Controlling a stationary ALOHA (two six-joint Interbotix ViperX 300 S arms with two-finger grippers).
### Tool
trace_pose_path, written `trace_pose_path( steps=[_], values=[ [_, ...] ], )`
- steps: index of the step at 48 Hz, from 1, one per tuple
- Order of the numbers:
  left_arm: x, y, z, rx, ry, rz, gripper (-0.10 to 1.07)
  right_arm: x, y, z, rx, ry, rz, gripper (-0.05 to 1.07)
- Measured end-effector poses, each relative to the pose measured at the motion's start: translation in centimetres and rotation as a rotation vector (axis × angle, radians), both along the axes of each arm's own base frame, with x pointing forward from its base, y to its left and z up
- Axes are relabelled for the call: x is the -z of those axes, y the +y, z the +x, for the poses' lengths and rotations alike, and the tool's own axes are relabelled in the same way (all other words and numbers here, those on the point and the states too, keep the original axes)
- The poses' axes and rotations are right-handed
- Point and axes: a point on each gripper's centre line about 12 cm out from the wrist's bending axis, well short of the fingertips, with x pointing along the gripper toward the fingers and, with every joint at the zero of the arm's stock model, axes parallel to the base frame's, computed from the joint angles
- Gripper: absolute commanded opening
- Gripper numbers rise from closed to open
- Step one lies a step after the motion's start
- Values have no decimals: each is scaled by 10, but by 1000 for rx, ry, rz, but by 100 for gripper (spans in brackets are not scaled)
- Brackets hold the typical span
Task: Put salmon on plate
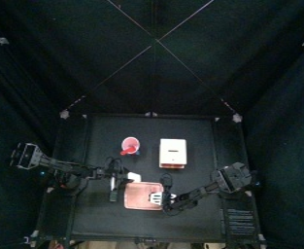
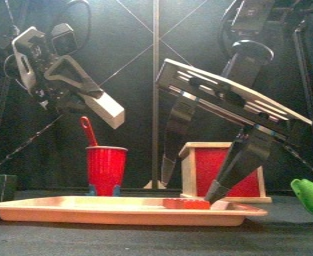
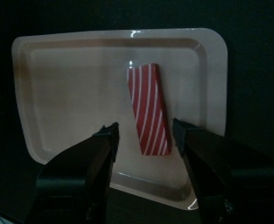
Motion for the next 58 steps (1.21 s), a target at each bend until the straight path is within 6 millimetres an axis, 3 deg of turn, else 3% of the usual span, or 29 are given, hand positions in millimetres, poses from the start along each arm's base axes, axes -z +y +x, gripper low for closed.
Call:
trace_pose_path(
  steps=[24, 45, 58],
  values=[
    [0, 0, 0, 0, 0, -1, 43, 1, 5, 8, -4, -7, 9, 86],
    [0, 0, 0, -1, 1, 0, 43, 1, 2, 2, 6, 18, -24, 86],
    [0, 0, 0, 0, 0, 3, 43, -18, -7, -8, 2, -4, -65, 86]
  ],
)
